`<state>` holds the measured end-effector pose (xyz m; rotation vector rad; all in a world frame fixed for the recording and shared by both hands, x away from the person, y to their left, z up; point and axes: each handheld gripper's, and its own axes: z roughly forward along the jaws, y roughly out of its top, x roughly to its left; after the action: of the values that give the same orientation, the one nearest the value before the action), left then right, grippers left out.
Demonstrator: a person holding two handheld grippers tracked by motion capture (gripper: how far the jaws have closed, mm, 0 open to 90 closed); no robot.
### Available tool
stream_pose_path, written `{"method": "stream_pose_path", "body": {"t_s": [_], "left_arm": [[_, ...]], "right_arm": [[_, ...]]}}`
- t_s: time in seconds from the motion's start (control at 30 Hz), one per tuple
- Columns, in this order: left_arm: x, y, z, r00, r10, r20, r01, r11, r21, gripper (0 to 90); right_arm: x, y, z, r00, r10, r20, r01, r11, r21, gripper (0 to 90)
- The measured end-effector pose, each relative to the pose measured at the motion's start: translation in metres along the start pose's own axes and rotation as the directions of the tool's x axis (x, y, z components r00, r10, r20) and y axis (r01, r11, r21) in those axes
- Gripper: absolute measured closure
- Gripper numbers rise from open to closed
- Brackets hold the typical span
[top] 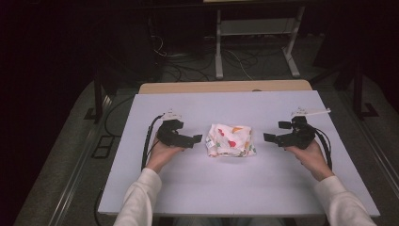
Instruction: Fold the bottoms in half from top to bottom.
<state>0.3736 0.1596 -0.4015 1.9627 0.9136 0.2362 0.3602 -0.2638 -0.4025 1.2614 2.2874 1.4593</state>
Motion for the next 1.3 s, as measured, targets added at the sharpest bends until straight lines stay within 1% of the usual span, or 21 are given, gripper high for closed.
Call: {"method": "stream_pose_path", "body": {"t_s": [0.07, 0.2, 0.33, 0.47, 0.53, 0.63, 0.7, 0.83, 0.93, 0.97, 1.03, 1.1, 1.2, 1.3], "left_arm": [[-0.002, -0.003, -0.004, 1.0000, 0.002, 0.000, -0.002, 1.0000, -0.008, 0.0], [-0.002, -0.012, -0.011, 1.0000, 0.000, -0.004, 0.000, 0.9999, -0.016, 0.0], [-0.003, -0.022, -0.019, 1.0000, 0.002, -0.005, -0.002, 0.9997, -0.023, 0.0], [-0.002, -0.029, -0.025, 0.9999, -0.015, 0.000, 0.015, 0.9988, -0.046, 0.0], [-0.003, -0.031, -0.028, 1.0000, -0.002, -0.004, 0.002, 0.9990, -0.044, 0.0], [-0.006, -0.034, -0.033, 0.9999, 0.000, 0.011, 0.000, 0.9987, -0.051, 0.0], [-0.009, -0.037, -0.037, 0.9999, 0.010, 0.013, -0.009, 0.9984, -0.056, 0.0], [-0.013, -0.044, -0.043, 0.9997, 0.022, 0.013, -0.021, 0.9976, -0.065, 0.0], [-0.016, -0.049, -0.047, 0.9992, 0.038, 0.006, -0.038, 0.9967, -0.073, 0.0], [-0.016, -0.051, -0.048, 0.9992, 0.040, 0.007, -0.039, 0.9961, -0.079, 0.0], [-0.017, -0.055, -0.049, 0.9990, 0.044, 0.009, -0.043, 0.9964, -0.073, 0.0], [-0.017, -0.060, -0.050, 0.9989, 0.047, 0.002, -0.046, 0.9966, -0.068, 0.0], [-0.017, -0.067, -0.054, 0.9988, 0.050, 0.001, -0.050, 0.9964, -0.068, 0.0], [-0.018, -0.070, -0.058, 0.9986, 0.054, -0.005, -0.054, 0.9957, -0.076, 0.0]], "right_arm": [[0.003, -0.004, -0.003, 1.0000, -0.005, 0.005, 0.005, 1.0000, -0.004, 0.0], [0.007, -0.012, -0.007, 1.0000, 0.010, -0.001, -0.010, 0.9999, -0.007, 0.0], [0.012, -0.020, -0.010, 0.9999, -0.003, 0.010, 0.003, 1.0000, 0.001, 0.0], [0.017, -0.028, -0.012, 0.9999, 0.005, 0.012, -0.005, 0.9999, -0.012, 0.0], [0.019, -0.030, -0.014, 0.9999, 0.005, 0.014, -0.005, 0.9999, -0.010, 0.0], [0.022, -0.035, -0.017, 0.9998, -0.006, 0.020, 0.006, 0.9999, -0.009, 0.0], [0.023, -0.039, -0.020, 0.9998, -0.005, 0.018, 0.005, 1.0000, -0.003, 0.0], [0.026, -0.048, -0.029, 0.9993, -0.015, 0.033, 0.015, 0.9999, -0.002, 0.0], [0.027, -0.055, -0.037, 0.9991, 0.003, 0.042, -0.003, 0.9999, -0.014, 0.0], [0.027, -0.057, -0.040, 0.9988, 0.002, 0.048, -0.001, 0.9999, -0.015, 0.0], [0.029, -0.060, -0.044, 0.9980, -0.002, 0.063, 0.003, 0.9999, -0.014, 0.0], [0.030, -0.064, -0.047, 0.9973, -0.011, 0.073, 0.012, 0.9998, -0.014, 0.0], [0.031, -0.070, -0.048, 0.9966, -0.002, 0.083, 0.002, 1.0000, 0.000, 0.0], [0.031, -0.075, -0.050, 0.9961, -0.004, 0.088, 0.003, 0.9999, 0.012, 0.0]]}}
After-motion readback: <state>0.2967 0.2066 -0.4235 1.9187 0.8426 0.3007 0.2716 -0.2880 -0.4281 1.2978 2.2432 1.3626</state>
